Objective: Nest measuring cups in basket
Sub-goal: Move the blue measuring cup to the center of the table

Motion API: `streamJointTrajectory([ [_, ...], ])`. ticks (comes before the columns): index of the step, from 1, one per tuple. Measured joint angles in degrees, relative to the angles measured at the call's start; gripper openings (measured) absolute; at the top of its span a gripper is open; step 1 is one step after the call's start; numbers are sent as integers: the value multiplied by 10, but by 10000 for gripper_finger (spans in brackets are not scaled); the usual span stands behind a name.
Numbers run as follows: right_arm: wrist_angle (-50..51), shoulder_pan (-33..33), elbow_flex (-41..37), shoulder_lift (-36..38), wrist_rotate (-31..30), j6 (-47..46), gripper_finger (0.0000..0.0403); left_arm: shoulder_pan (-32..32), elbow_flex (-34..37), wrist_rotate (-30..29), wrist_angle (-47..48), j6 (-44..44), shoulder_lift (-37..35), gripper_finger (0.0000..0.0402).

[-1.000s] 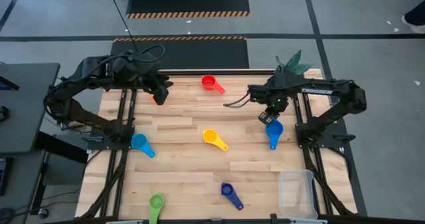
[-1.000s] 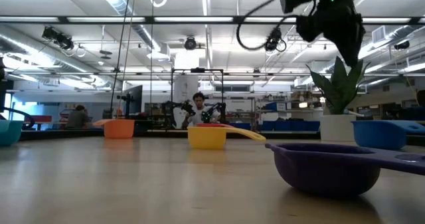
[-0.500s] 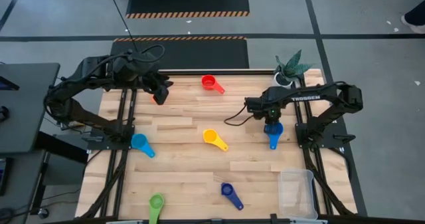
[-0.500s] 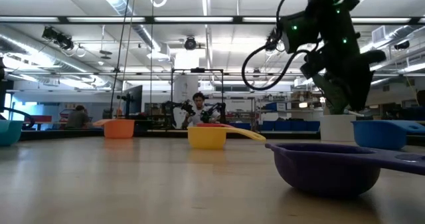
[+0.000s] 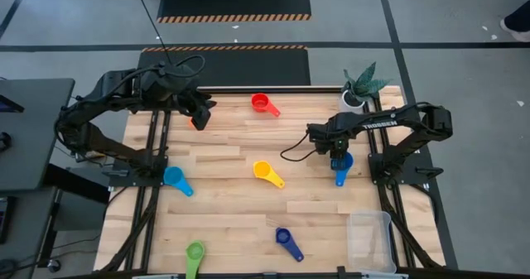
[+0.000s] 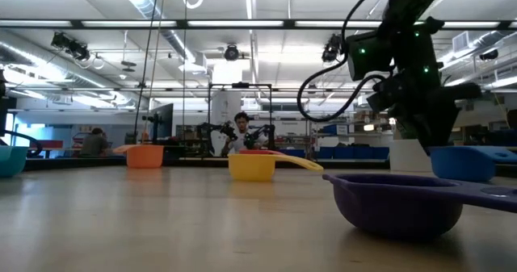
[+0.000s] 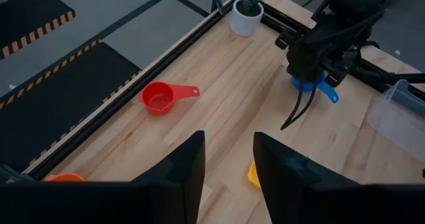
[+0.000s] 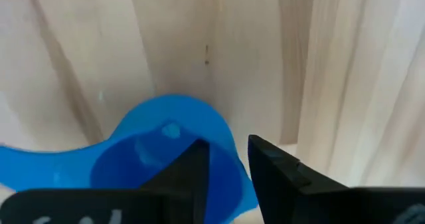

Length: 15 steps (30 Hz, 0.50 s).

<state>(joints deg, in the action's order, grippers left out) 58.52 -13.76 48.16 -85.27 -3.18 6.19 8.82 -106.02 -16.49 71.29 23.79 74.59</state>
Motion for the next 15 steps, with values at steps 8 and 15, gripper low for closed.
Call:
streamJointTrajectory([
  [8,-65,-12,-9,0,4,11,22,0,0,0,0,2,0,135],
  [15,-102,-21,55,0,-18,40,10,0,0,0,0,12,0,135],
])
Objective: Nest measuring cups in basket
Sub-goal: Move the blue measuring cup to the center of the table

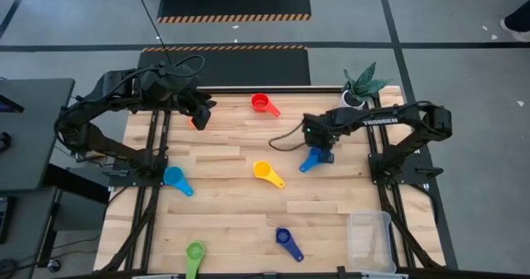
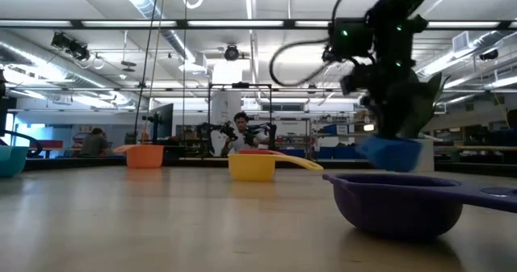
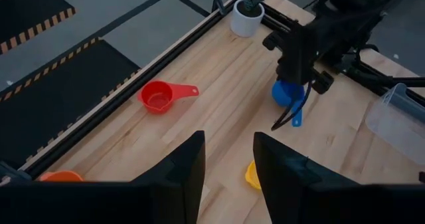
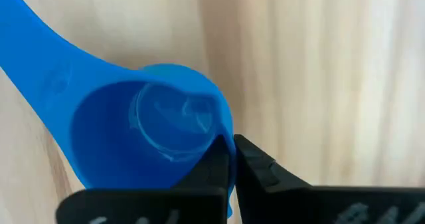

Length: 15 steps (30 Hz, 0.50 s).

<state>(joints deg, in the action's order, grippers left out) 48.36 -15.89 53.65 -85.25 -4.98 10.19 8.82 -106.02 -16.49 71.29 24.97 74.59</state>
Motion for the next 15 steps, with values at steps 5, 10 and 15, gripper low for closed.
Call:
streamJointTrajectory([
  [5,-6,-29,71,0,1,5,10,0,0,0,0,0,0,135],
  [10,0,-65,99,-25,45,3,10,0,0,0,1,0,0,135],
  [15,4,-72,99,-99,76,3,10,0,0,0,1,0,0,135],
])
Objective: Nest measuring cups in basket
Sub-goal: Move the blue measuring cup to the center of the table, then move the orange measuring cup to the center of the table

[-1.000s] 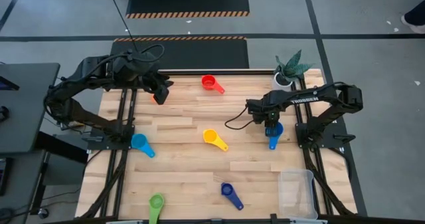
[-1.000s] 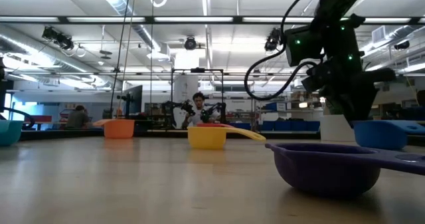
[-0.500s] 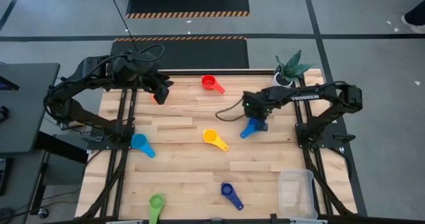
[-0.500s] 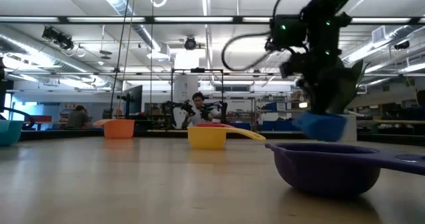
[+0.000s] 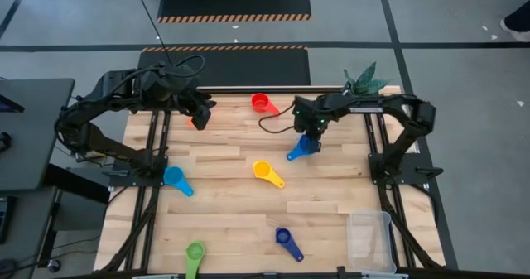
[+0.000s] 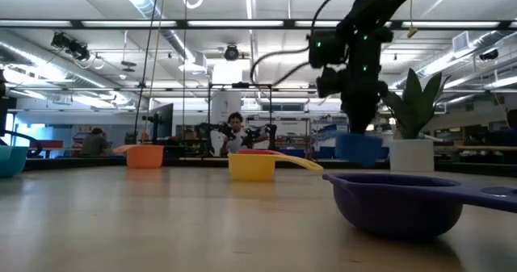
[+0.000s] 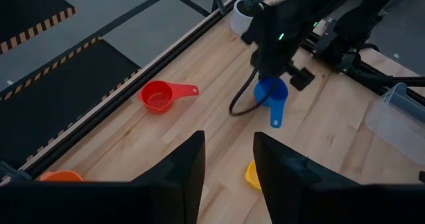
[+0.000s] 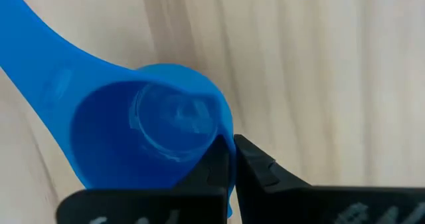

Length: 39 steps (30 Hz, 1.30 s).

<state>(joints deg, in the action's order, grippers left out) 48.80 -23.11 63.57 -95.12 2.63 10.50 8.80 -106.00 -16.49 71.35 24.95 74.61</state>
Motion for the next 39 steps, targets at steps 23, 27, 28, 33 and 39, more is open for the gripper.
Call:
streamJointTrajectory([
  [23,20,10,91,-71,0,34,100,0,0,2,6,-11,0,135],
  [27,74,18,135,-71,0,38,117,0,0,12,10,-21,0,135],
  [28,93,20,150,-71,0,39,120,0,0,12,9,-21,0,135],
  [33,182,32,232,-70,0,51,122,0,0,12,27,-23,0,135],
  [39,258,46,353,-70,0,48,113,12,0,-68,105,60,8,135],
])
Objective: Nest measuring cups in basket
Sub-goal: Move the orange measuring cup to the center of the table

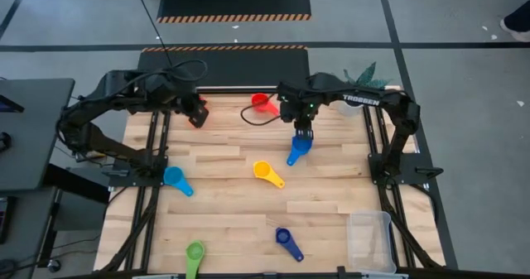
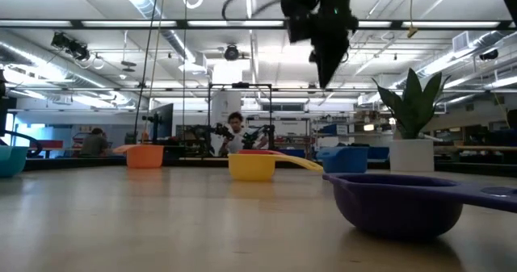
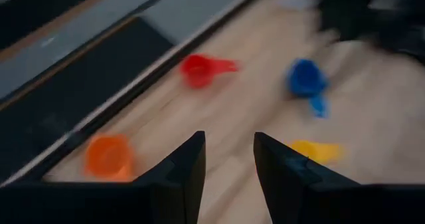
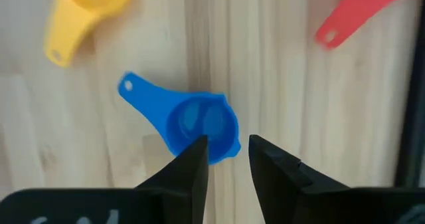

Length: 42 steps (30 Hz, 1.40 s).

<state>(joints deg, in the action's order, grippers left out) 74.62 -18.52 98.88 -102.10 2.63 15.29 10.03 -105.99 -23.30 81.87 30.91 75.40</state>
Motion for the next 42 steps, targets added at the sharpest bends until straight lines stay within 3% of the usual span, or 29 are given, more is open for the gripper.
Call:
streamJointTrajectory([
  [5,44,8,108,0,0,-15,106,40,1,-24,83,142,17,135],
  [14,83,20,288,1,0,-16,104,122,124,21,71,143,52,135],
  [19,89,27,362,2,1,-14,104,171,213,22,1,134,57,135],
  [29,76,35,351,50,4,-16,104,269,379,64,-226,93,57,135],
  [42,72,35,351,62,4,-16,104,334,514,86,-395,59,57,135],
])
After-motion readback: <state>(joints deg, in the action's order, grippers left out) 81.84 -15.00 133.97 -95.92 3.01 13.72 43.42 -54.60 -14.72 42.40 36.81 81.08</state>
